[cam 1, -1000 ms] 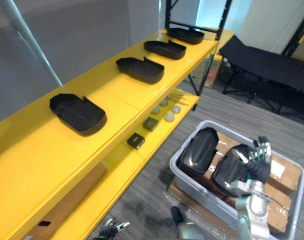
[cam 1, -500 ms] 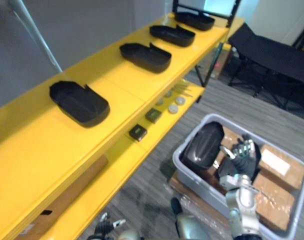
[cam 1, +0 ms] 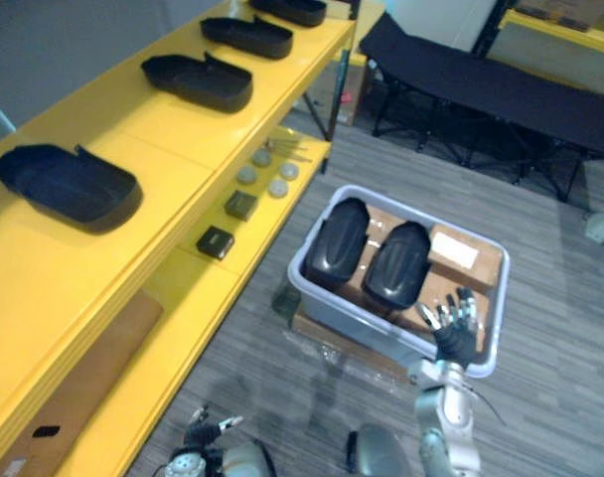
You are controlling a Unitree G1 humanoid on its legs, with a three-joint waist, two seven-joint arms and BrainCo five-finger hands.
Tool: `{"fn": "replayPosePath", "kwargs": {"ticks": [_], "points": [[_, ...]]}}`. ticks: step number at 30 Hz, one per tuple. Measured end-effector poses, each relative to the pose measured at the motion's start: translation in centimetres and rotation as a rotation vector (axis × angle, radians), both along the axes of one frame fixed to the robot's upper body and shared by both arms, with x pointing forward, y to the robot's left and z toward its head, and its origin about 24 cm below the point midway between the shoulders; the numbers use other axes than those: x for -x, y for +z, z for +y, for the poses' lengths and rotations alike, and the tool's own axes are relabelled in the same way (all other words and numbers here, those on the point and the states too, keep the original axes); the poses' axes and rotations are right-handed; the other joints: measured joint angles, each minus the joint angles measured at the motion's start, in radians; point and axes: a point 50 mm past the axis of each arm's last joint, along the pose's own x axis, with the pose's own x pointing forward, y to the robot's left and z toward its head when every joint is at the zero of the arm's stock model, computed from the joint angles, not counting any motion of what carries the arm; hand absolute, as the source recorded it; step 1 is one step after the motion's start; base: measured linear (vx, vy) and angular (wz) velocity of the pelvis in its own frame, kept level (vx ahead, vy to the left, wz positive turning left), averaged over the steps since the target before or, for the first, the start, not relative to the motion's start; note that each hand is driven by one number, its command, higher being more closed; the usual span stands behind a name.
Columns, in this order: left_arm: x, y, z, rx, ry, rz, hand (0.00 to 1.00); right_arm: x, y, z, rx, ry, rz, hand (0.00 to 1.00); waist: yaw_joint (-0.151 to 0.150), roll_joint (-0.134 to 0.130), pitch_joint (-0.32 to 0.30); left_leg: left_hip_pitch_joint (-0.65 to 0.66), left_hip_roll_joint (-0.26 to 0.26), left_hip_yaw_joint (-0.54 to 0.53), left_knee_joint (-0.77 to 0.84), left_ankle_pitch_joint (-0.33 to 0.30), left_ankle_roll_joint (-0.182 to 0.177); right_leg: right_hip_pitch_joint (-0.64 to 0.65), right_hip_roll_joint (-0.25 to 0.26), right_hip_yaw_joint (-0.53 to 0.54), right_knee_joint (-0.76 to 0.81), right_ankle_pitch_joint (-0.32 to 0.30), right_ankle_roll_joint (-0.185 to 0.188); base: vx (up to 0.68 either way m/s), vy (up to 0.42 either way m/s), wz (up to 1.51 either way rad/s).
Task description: Walk over and take plastic housings, then place them on the shelf
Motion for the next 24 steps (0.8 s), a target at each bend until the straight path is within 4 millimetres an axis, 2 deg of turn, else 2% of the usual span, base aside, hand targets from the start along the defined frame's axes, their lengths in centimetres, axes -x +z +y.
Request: {"fn": "replayPosePath", "kwargs": {"ticks": [1,2,3,4,5,7,10,12,14,17,20,21,24], "points": [[1.2,-0.2,0.5,-0.007,0.016,0.021,0.00,0.1,-0.6,0.3,0.008,0.016,0.031,0.00,0.018,-0.008,-0.004,-0.008,0.010,0.037,0.010,0.002,-0.013,0.003,-0.044,-0.058,-0.012,-0.004,0.022,-0.07,-0.239,-0.68],[2.1,-0.3,1.0,-0.005,0.049,0.035,0.00,-0.1,-0.7,0.8,0.039,0.051,0.036,0.00,0.026,-0.027,-0.012,-0.048,0.042,0.056,0.066,-0.017,-0.041,-0.001,-0.059,-0.093,-0.068,0.014,0.060,-0.07,-0.283,-0.70],[2.3,-0.3,1.2,-0.008,0.060,0.035,0.00,-0.4,-0.4,1.1,0.063,0.081,0.028,0.00,0.029,-0.034,-0.010,-0.076,0.062,0.057,0.110,-0.025,-0.053,-0.004,-0.042,-0.102,-0.099,-0.003,0.098,-0.09,-0.363,-0.74],[2.3,-0.2,1.3,-0.001,0.102,0.022,0.00,-1.0,0.0,1.3,0.108,0.128,0.011,0.00,0.045,-0.032,0.003,-0.121,0.096,0.051,0.163,-0.032,-0.065,-0.001,0.003,-0.105,-0.175,-0.021,0.126,-0.08,-0.369,-0.85],[1.8,-0.4,0.3,0.020,0.132,0.011,0.00,-2.2,0.6,0.9,0.162,0.168,0.004,0.00,0.052,0.014,0.043,-0.131,0.129,0.003,0.177,-0.027,-0.062,0.008,0.061,-0.089,-0.225,0.020,0.109,-0.09,-0.333,-0.93],[2.4,-0.8,-0.8,0.042,0.173,0.020,0.00,-2.2,0.2,0.0,0.204,0.189,0.043,0.00,0.051,0.034,0.065,-0.107,0.123,-0.069,0.159,-0.010,-0.063,0.007,0.089,-0.034,-0.234,0.030,0.095,-0.09,-0.204,-0.95],[3.4,-0.7,-1.0,-0.002,0.220,-0.006,0.00,-1.1,-0.3,-2.4,0.231,0.148,0.090,0.00,0.043,0.050,0.057,-0.021,0.080,-0.125,0.029,0.016,-0.096,-0.016,0.096,0.030,-0.241,0.015,0.090,-0.07,-0.085,-0.71],[3.1,-0.4,-0.8,-0.043,0.236,-0.037,0.00,-0.7,-0.5,-3.7,0.219,0.089,0.104,0.00,0.039,0.051,0.059,-0.025,0.070,-0.126,0.006,0.028,-0.114,-0.037,0.071,-0.008,-0.240,0.017,0.094,-0.10,0.034,-0.25],[2.5,0.1,-0.2,-0.084,0.250,-0.089,0.00,0.0,-1.1,-4.4,0.185,0.045,0.130,0.00,0.040,0.028,0.076,-0.028,0.049,-0.149,-0.010,0.028,-0.115,-0.039,0.045,-0.032,-0.241,0.032,0.109,-0.09,0.072,0.11],[1.0,1.0,0.0,-0.098,0.208,-0.169,0.00,-0.2,-0.9,-5.0,0.169,0.010,0.114,0.00,0.047,0.019,0.100,-0.061,0.015,-0.186,-0.013,0.028,-0.114,-0.029,0.010,-0.076,-0.282,0.075,0.116,-0.08,0.100,0.38],[-1.1,1.9,0.0,-0.081,0.173,-0.249,0.00,-2.0,0.7,-5.9,0.154,-0.031,0.044,0.00,0.053,0.023,0.138,-0.119,-0.020,-0.224,0.001,0.041,-0.093,-0.017,-0.013,-0.113,-0.351,0.151,0.128,-0.06,0.089,0.42],[-2.2,2.3,-0.3,-0.067,0.149,-0.283,0.00,-4.3,2.3,-6.5,0.162,-0.043,-0.010,0.00,0.061,0.027,0.168,-0.138,-0.035,-0.227,0.010,0.045,-0.087,-0.009,-0.025,-0.124,-0.390,0.187,0.136,-0.06,0.093,0.23],[-3.9,2.8,-0.6,-0.045,0.103,-0.331,0.00,-8.2,5.6,-8.0,0.198,-0.068,-0.080,0.00,0.071,0.046,0.207,-0.186,-0.057,-0.251,0.033,0.048,-0.078,-0.016,-0.039,-0.138,-0.421,0.219,0.142,-0.06,0.064,0.24]]}}
